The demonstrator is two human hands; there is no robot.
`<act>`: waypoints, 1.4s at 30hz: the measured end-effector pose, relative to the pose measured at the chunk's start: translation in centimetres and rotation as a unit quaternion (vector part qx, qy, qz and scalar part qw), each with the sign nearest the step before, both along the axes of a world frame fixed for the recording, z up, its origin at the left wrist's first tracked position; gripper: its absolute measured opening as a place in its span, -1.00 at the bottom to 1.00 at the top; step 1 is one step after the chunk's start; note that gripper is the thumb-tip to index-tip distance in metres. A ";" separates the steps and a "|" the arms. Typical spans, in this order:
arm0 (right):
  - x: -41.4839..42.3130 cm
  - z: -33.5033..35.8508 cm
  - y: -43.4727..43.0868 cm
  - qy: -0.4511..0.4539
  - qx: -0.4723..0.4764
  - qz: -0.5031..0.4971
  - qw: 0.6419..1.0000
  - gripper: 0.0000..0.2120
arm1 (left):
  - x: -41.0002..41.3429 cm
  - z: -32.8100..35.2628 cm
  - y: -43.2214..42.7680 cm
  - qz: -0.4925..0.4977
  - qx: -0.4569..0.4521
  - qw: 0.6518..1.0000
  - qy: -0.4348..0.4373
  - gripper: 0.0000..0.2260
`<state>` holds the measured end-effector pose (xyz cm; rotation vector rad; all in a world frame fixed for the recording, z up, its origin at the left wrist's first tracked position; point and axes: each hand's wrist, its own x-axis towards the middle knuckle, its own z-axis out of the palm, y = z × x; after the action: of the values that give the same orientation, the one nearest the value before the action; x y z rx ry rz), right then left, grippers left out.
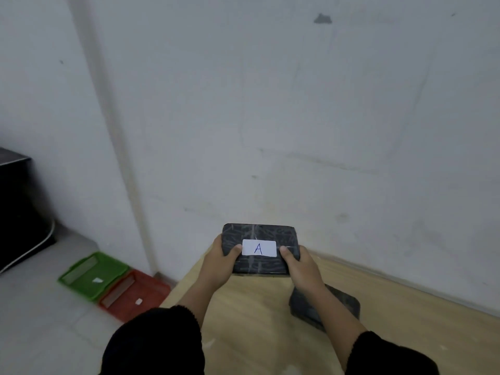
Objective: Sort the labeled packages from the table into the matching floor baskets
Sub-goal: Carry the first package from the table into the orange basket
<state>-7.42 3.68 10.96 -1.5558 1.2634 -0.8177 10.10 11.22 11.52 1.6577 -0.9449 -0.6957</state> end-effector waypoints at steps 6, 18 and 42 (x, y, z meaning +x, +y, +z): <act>8.9 0.0 3.1 0.004 -0.010 0.066 0.998 -0.81 | 8.1 0.0 5.3 0.074 0.000 0.997 0.006 -0.74; 30.7 -1.2 11.7 -0.010 0.004 0.117 0.993 -0.77 | 28.7 -0.1 15.5 0.124 0.010 0.992 -0.020 -0.67; 65.3 -5.0 5.3 0.000 0.047 0.071 0.996 -0.79 | 64.3 -3.2 7.9 0.045 0.069 0.997 0.014 -0.59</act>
<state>57.91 9.03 5.97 -1.5509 1.1601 -0.6585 74.36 19.08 8.29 1.7951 -0.8116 -0.7341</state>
